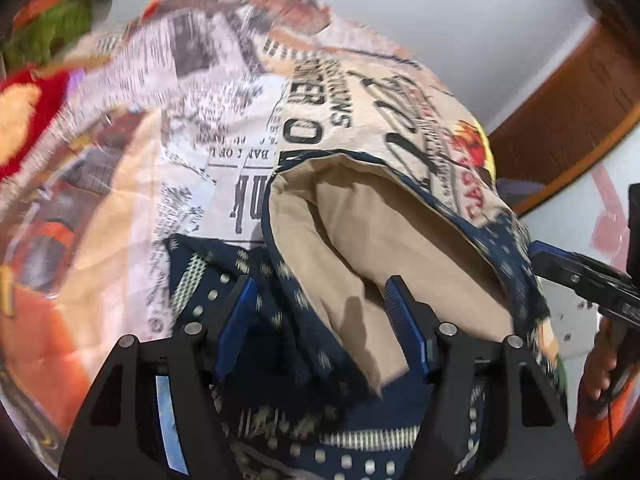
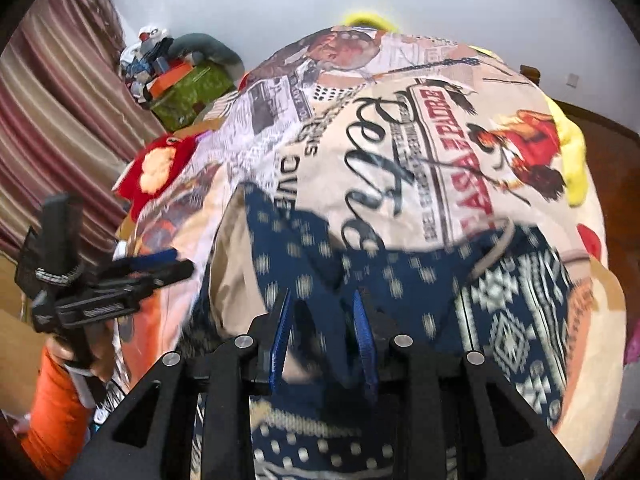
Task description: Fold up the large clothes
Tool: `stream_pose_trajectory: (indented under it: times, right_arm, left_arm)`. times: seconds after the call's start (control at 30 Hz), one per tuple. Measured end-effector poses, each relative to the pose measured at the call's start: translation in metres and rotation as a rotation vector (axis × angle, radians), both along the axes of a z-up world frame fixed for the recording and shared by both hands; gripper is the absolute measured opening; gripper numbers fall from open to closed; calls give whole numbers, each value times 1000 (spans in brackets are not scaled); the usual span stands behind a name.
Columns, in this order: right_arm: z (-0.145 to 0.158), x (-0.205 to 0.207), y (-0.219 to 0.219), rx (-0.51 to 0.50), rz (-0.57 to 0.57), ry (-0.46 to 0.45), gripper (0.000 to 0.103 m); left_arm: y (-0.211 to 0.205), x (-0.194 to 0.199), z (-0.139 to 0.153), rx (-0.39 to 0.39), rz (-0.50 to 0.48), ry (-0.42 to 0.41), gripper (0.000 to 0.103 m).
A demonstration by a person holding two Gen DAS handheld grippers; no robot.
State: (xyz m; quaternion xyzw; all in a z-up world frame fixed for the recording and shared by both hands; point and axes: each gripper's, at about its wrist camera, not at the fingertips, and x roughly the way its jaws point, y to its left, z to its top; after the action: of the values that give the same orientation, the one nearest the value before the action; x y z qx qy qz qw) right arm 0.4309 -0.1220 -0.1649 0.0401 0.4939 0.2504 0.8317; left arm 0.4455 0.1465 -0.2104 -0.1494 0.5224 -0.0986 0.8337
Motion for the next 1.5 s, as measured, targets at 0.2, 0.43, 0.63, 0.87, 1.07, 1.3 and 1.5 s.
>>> stream_pose_trajectory:
  times: [0.2, 0.43, 0.63, 0.87, 1.07, 1.3, 1.5]
  right_arm:
    - [-17, 55, 30, 33, 17, 77, 28]
    - [-68, 95, 59, 48, 33, 278, 28]
    - [-72, 59, 59, 71, 112, 310, 28]
    - [-64, -15, 44, -21, 219, 279, 28]
    - [-79, -71, 40, -131, 293, 263, 29]
    - [-75, -103, 29, -119, 262, 208, 59]
    - [-66, -127, 15, -183, 287, 139, 60]
  left_arm:
    - [-1, 39, -34, -60, 24, 67, 64]
    - [-24, 26, -10, 8, -94, -53, 19]
    - [-36, -12, 31, -11, -187, -138, 9]
    - [-61, -82, 62, -4, -316, -193, 8]
    - [-80, -137, 41, 92, -390, -113, 8]
    - [-73, -189, 6, 186, -405, -12, 8]
    - [-32, -208, 31, 148, -340, -20, 15]
